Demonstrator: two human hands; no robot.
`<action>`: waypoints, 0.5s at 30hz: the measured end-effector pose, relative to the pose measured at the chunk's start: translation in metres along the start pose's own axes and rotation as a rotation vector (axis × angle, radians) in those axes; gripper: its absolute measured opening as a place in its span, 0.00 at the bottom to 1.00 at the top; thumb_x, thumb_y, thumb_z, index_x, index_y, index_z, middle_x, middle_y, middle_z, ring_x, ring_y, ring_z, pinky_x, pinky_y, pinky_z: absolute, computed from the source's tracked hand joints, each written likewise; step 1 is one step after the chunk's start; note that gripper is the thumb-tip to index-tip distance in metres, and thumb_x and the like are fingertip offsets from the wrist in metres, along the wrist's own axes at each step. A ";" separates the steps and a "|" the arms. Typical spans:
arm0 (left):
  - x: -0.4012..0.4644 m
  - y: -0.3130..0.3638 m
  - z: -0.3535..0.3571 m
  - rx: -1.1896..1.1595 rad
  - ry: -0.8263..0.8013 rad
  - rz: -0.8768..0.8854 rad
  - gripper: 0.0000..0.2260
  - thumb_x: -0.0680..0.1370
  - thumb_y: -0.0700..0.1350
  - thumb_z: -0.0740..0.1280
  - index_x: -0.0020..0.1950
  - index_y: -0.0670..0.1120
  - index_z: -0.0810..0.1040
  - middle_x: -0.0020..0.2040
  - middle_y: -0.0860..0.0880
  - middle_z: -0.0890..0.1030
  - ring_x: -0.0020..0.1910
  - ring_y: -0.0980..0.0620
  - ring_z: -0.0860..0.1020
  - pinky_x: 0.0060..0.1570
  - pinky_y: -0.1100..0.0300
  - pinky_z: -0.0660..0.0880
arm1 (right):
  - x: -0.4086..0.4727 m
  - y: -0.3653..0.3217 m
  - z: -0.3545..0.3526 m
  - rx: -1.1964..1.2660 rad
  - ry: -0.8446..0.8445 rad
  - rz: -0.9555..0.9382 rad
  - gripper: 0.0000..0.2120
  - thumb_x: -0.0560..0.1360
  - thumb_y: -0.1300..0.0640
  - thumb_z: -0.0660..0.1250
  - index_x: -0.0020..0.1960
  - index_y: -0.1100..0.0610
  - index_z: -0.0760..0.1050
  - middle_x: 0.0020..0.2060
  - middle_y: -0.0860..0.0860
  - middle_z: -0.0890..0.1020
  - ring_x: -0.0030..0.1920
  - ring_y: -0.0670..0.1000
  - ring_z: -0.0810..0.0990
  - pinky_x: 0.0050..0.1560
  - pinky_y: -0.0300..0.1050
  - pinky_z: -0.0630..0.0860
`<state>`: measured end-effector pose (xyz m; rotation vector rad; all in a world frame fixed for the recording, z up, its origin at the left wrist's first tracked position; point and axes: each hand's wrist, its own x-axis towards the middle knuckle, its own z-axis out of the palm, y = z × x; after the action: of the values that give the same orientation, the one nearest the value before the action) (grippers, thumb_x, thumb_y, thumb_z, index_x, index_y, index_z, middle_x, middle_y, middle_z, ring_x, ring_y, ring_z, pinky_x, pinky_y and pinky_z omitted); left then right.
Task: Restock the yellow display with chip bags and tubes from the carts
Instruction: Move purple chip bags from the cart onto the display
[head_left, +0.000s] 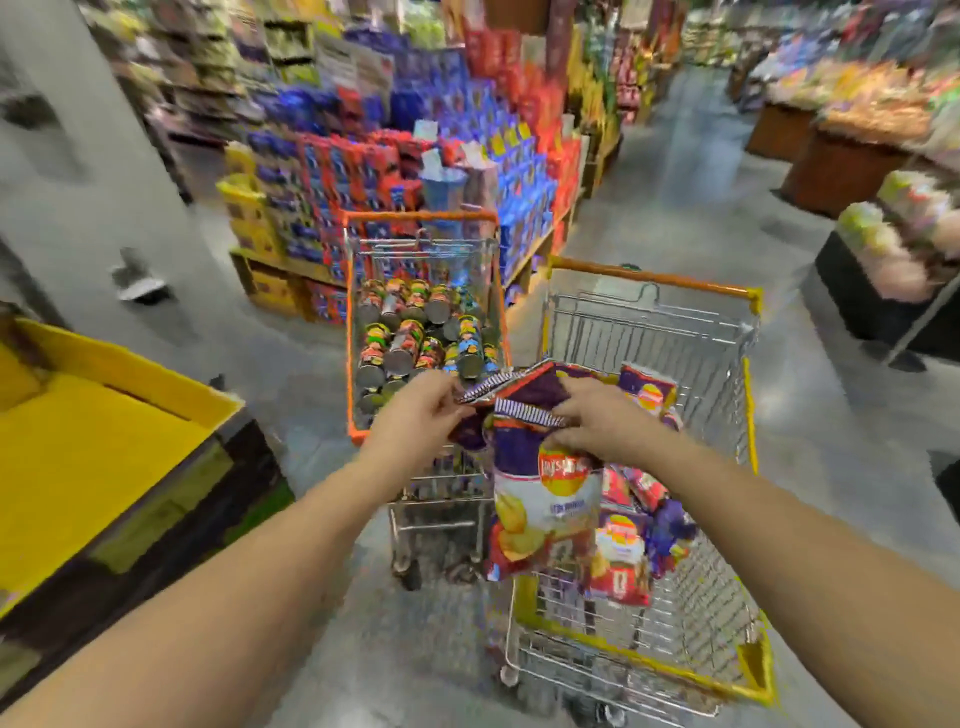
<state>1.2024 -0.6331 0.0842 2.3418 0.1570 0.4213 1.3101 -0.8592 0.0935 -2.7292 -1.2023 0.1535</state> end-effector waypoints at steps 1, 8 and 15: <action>-0.007 -0.006 -0.022 -0.009 0.037 -0.061 0.10 0.74 0.42 0.73 0.40 0.45 0.72 0.43 0.50 0.76 0.44 0.47 0.76 0.42 0.53 0.70 | 0.012 -0.020 -0.002 -0.004 0.009 -0.063 0.24 0.66 0.37 0.67 0.51 0.53 0.84 0.55 0.54 0.79 0.59 0.59 0.75 0.55 0.54 0.73; -0.090 -0.055 -0.166 0.140 0.119 -0.159 0.14 0.76 0.49 0.70 0.60 0.49 0.75 0.54 0.55 0.77 0.54 0.56 0.75 0.52 0.63 0.69 | 0.077 -0.186 -0.003 -0.104 0.027 -0.425 0.20 0.71 0.37 0.67 0.54 0.48 0.83 0.54 0.51 0.78 0.60 0.57 0.74 0.54 0.51 0.73; -0.228 -0.125 -0.285 0.269 0.369 -0.249 0.07 0.76 0.48 0.71 0.48 0.46 0.84 0.46 0.48 0.76 0.47 0.51 0.73 0.47 0.59 0.66 | 0.093 -0.394 0.032 -0.179 0.022 -0.804 0.13 0.71 0.44 0.72 0.53 0.46 0.83 0.52 0.49 0.79 0.58 0.57 0.75 0.53 0.50 0.72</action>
<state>0.8911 -0.4103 0.1313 2.4394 0.7109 0.7410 1.0828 -0.5248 0.1306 -2.1310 -2.2624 -0.0871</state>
